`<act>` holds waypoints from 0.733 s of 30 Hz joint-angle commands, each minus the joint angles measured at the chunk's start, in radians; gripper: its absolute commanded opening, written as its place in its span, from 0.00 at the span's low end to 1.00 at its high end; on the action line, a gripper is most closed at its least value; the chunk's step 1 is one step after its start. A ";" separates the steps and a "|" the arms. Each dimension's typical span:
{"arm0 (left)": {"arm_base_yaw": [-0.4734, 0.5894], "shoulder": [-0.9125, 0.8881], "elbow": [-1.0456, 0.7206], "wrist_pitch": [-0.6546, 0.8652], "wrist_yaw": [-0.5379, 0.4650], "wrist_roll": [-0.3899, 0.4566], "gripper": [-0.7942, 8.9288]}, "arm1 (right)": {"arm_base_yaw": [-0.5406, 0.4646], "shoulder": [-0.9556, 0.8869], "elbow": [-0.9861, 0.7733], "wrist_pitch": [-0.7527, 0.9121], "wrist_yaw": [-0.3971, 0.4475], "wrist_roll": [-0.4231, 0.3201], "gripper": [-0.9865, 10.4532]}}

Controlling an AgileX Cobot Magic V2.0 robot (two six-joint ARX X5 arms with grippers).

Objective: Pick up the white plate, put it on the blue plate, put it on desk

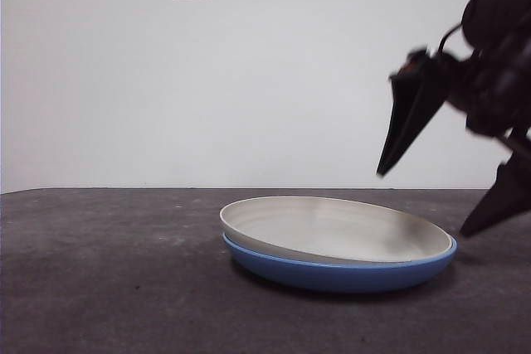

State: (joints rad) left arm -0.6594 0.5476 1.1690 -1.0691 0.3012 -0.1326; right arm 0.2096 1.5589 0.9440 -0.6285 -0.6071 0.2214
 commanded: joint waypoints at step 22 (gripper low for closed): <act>-0.008 0.002 0.011 0.016 -0.002 -0.011 0.69 | 0.004 0.117 0.006 0.103 0.034 0.029 0.25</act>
State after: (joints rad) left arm -0.6594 0.5476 1.1690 -1.0657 0.3008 -0.1345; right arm 0.2092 1.6531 0.9436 -0.5335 -0.5770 0.2340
